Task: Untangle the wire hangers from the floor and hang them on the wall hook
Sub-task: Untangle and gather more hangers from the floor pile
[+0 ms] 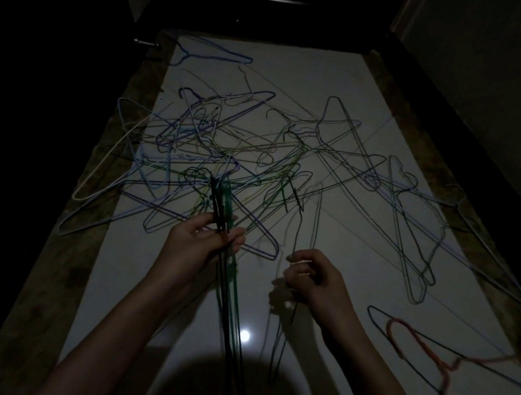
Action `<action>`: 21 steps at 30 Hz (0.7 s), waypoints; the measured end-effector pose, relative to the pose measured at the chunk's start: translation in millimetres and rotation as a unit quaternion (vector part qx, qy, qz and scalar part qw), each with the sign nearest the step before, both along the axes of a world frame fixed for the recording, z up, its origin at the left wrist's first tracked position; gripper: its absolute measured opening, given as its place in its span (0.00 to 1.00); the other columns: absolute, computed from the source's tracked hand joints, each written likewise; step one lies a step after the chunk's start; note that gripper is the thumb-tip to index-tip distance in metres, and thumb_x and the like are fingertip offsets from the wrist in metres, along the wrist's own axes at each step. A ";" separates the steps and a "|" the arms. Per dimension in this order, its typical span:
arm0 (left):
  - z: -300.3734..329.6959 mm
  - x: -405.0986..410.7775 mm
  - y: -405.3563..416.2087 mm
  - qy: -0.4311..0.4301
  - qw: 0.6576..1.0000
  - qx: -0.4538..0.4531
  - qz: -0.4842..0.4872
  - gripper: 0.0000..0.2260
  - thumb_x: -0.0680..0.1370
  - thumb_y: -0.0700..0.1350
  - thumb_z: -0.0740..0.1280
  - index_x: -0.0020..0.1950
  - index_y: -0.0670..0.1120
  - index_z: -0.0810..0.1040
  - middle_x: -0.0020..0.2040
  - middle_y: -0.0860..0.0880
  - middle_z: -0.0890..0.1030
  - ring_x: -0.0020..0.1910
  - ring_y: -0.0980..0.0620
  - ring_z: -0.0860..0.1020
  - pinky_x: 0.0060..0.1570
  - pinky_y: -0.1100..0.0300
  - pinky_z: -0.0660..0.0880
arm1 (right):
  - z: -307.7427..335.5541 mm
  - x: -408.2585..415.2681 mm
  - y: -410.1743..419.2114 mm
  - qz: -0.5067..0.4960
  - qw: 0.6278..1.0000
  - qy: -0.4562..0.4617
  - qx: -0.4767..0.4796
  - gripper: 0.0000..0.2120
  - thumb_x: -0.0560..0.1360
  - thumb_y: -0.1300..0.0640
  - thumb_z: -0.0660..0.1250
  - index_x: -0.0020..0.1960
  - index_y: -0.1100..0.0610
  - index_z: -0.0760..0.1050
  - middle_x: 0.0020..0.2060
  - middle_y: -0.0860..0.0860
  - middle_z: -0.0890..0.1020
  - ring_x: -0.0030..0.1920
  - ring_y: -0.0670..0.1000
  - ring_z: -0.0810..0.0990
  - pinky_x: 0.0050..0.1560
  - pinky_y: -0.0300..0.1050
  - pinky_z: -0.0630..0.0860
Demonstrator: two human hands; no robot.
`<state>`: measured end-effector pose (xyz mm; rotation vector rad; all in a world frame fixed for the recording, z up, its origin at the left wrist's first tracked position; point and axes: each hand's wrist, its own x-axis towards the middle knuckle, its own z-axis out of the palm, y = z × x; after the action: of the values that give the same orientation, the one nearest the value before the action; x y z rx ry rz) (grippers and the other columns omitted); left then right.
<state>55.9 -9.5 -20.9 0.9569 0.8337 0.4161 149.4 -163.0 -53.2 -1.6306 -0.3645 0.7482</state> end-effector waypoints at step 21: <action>4.6 -1.1 -8.1 -0.037 0.996 0.046 -0.064 0.09 0.76 0.31 0.62 0.48 0.42 0.78 0.40 0.45 0.85 0.40 0.51 0.83 0.39 0.64 0.79 | 7.8 -23.3 14.2 0.089 0.989 -0.088 -0.074 0.10 0.73 0.68 0.64 0.48 0.56 0.77 0.34 0.47 0.78 0.36 0.44 0.77 0.42 0.43 0.74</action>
<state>54.8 -17.6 -16.3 1.0671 0.6873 0.3798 126.2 -148.8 -45.4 -1.8270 -0.5985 0.7822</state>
